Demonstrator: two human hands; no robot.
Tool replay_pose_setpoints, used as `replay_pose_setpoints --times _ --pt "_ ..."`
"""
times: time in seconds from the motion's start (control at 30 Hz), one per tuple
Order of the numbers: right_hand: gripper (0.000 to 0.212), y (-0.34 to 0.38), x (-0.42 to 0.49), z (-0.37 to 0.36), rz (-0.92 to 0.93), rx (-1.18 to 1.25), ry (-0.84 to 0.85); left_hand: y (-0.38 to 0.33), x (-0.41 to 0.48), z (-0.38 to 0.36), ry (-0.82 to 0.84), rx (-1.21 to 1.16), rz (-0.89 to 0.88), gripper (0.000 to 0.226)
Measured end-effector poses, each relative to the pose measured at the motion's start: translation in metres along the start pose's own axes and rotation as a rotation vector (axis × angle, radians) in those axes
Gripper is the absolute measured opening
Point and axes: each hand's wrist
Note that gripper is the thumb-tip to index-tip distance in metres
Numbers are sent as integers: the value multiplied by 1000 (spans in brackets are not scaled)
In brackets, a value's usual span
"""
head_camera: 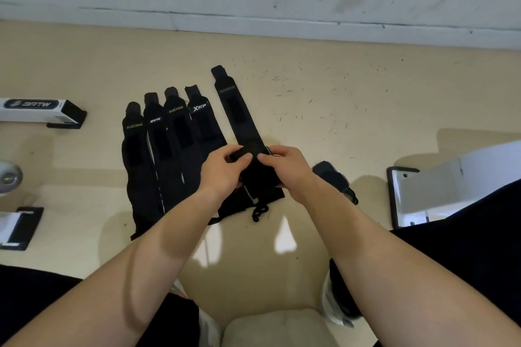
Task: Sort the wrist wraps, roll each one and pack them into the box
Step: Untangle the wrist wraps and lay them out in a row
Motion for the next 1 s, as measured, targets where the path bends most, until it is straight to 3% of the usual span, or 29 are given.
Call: replay_pose_setpoints --times 0.13,0.27,0.47,0.63,0.73,0.8,0.9,1.0 --pt "29 1 -5 -1 34 -40 14 5 0 7 -134 198 -108 18" --pt "21 5 -12 -4 59 -54 78 -5 -8 9 -270 359 -154 13" --pt "30 12 -19 2 -57 -14 127 -17 -9 7 -229 219 -221 19" --pt "47 -3 -18 13 -170 -449 167 -32 -10 13 -279 82 -335 12" --pt "63 -8 -14 11 -73 -641 76 -34 -5 15 -227 18 -328 16" --pt "57 0 -17 6 58 -487 55 -34 -3 16 -184 -15 -295 18" --pt "55 17 -22 2 76 -62 189 -34 1 15 -144 -85 -229 19" --pt "35 21 -23 -11 189 -111 167 -34 0 19 -116 -244 -93 30"
Point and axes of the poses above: each hand's wrist, its own x-axis towards the middle knuckle, its own z-axis out of the back of the hand, y = z × x, and after that the axes turned 2 degrees about x, right-handed
